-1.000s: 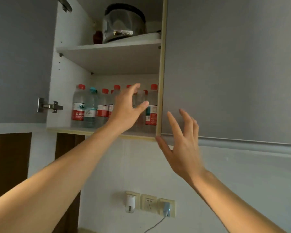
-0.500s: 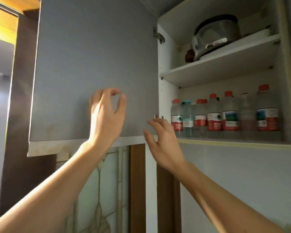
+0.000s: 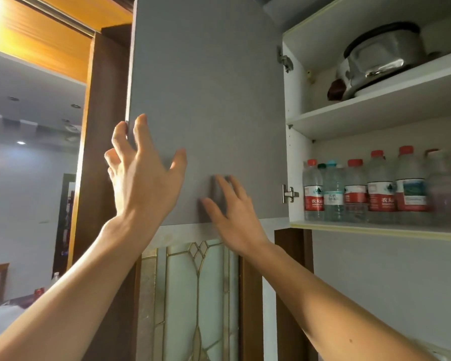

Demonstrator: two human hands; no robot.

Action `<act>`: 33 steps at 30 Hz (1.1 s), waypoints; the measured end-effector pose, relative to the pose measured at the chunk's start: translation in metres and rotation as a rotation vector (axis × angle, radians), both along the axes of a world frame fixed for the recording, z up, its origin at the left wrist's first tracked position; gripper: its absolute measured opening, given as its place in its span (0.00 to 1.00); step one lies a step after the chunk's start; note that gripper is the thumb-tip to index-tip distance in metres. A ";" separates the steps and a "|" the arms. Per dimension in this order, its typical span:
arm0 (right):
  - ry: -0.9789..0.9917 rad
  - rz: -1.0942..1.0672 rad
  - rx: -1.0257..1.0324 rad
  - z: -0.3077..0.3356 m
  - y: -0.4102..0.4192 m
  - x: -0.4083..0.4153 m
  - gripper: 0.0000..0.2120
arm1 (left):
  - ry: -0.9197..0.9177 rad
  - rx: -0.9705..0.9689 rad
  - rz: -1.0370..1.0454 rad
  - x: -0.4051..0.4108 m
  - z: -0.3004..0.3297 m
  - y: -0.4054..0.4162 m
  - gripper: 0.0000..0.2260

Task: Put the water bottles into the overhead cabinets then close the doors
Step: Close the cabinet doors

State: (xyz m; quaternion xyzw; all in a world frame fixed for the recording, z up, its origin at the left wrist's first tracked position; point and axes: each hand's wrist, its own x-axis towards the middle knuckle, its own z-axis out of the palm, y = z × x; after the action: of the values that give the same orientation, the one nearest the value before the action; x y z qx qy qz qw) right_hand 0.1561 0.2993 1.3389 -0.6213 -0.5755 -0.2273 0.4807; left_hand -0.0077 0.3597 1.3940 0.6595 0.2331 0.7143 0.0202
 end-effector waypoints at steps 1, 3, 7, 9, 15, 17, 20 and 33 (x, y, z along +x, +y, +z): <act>-0.004 0.014 0.020 0.002 -0.006 -0.002 0.31 | -0.021 0.045 -0.037 -0.003 -0.002 -0.001 0.33; -0.019 0.022 0.076 0.010 -0.022 -0.006 0.31 | -0.067 0.159 -0.146 -0.012 -0.005 -0.005 0.32; -0.081 0.019 0.177 0.029 -0.070 -0.017 0.30 | -0.170 0.192 -0.553 -0.026 0.007 -0.014 0.24; -0.112 0.016 0.229 0.034 -0.097 -0.024 0.30 | -0.207 0.066 -1.003 -0.025 0.009 -0.023 0.23; -0.163 0.069 0.261 0.033 -0.167 -0.052 0.29 | -0.053 -0.086 -1.288 0.034 -0.013 -0.063 0.07; -0.207 0.079 0.243 0.033 -0.186 -0.059 0.30 | 0.005 -0.063 -1.253 0.061 -0.018 -0.080 0.09; -0.271 -0.013 0.253 0.033 -0.216 -0.067 0.30 | 0.119 0.078 -1.328 0.091 -0.020 -0.109 0.19; -0.359 -0.693 0.317 0.025 -0.338 0.020 0.32 | 0.157 0.185 -1.120 0.230 -0.024 -0.216 0.29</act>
State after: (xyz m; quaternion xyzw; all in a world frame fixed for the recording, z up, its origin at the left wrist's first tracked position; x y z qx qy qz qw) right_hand 0.1763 -0.0386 1.3634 -0.6470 -0.3650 -0.5660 0.3576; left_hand 0.2221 0.1438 1.3698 0.7325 -0.2146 0.5609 0.3206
